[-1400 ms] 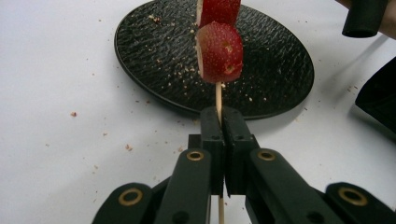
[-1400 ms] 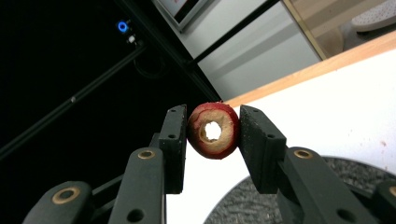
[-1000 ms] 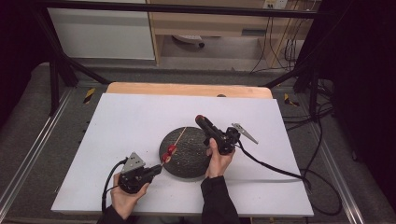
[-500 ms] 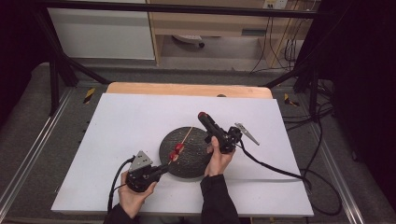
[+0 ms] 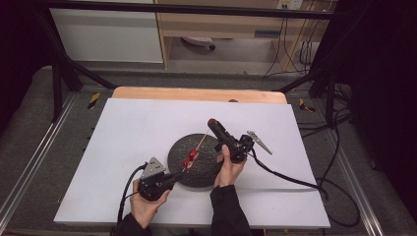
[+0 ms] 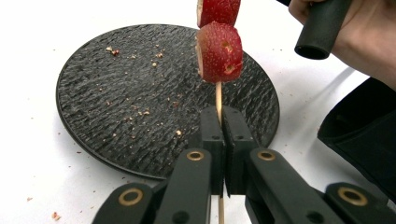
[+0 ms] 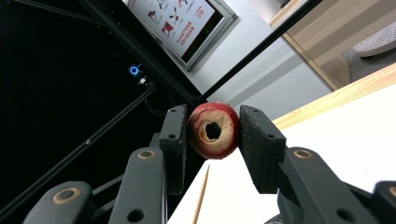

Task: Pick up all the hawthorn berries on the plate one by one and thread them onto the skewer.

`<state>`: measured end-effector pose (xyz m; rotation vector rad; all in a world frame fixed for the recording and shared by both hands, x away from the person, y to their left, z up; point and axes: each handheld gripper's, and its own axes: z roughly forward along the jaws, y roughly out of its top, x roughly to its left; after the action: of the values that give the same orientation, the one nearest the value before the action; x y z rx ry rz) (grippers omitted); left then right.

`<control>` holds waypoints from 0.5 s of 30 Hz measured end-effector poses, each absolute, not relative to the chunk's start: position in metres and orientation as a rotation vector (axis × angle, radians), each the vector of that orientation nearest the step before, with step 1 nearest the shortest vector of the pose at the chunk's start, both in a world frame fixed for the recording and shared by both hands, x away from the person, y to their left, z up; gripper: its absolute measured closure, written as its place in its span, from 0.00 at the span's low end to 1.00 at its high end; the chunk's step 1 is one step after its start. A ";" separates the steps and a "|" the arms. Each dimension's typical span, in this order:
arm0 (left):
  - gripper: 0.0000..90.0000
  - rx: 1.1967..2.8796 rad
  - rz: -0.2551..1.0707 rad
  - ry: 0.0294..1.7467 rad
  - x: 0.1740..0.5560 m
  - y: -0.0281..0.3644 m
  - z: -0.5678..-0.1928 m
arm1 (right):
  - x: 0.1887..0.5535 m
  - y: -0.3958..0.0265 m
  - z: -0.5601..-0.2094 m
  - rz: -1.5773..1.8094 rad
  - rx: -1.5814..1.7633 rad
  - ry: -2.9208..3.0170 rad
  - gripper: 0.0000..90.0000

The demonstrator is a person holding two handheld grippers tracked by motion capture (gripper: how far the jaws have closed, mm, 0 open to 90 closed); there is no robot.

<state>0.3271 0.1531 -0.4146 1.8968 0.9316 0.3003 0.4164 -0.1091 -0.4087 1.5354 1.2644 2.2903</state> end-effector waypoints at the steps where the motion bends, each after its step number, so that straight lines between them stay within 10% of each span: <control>1: 0.98 1.896 0.300 0.933 0.327 0.153 -0.415 | 0.416 -0.109 -0.409 2.291 1.532 1.264 0.71; 15: 0.98 1.854 0.290 0.942 0.331 0.143 -0.412 | 0.415 -0.107 -0.411 2.311 1.530 1.261 0.71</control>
<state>0.3309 0.1435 -0.4116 1.8542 0.9416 0.2904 0.4145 -0.1075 -0.4108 1.5296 1.2615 2.3107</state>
